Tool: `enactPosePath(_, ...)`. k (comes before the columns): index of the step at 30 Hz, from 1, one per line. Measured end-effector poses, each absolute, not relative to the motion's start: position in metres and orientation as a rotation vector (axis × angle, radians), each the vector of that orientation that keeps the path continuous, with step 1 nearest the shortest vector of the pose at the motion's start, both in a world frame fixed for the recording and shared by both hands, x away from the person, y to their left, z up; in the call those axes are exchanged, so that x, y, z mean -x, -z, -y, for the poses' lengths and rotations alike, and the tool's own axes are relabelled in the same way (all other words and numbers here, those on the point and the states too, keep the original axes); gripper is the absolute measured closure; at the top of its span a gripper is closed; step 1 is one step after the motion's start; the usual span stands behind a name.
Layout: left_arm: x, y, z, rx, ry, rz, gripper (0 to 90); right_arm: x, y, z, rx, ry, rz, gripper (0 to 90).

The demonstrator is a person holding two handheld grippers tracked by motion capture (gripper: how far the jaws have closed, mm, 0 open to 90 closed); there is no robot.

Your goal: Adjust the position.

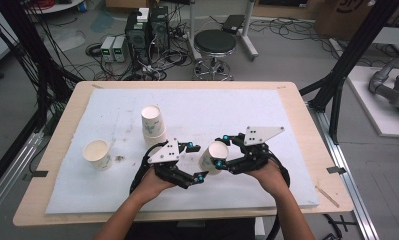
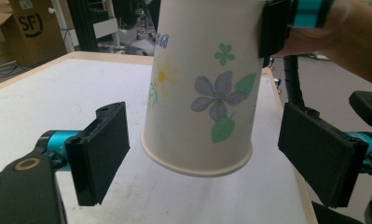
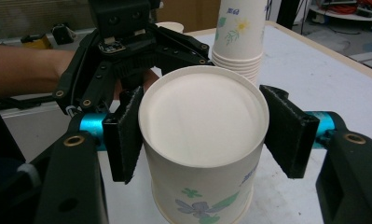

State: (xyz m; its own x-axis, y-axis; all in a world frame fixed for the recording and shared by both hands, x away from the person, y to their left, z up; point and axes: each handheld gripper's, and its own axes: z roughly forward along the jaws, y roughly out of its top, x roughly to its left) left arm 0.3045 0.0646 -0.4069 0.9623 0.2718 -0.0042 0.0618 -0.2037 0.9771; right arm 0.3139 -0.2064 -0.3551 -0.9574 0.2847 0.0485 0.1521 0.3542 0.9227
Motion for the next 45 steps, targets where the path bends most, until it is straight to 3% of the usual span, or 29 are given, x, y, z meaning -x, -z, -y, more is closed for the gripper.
enactPosePath(26,-0.311,0.412,-0.052,-1.791,-0.169,-0.231,16.9,-0.313,0.357,0.201,-0.383,-1.686,-2.509,35.8)
enactPosePath(33,-0.311,0.413,-0.050,-1.786,-0.162,-0.216,25.2,-0.314,0.358,0.201,-0.383,-1.707,-2.511,35.9)
enactPosePath(45,-0.310,0.411,-0.052,-1.816,-0.148,-0.211,30.3,-0.315,0.361,0.199,-0.387,-1.717,-2.526,36.3)
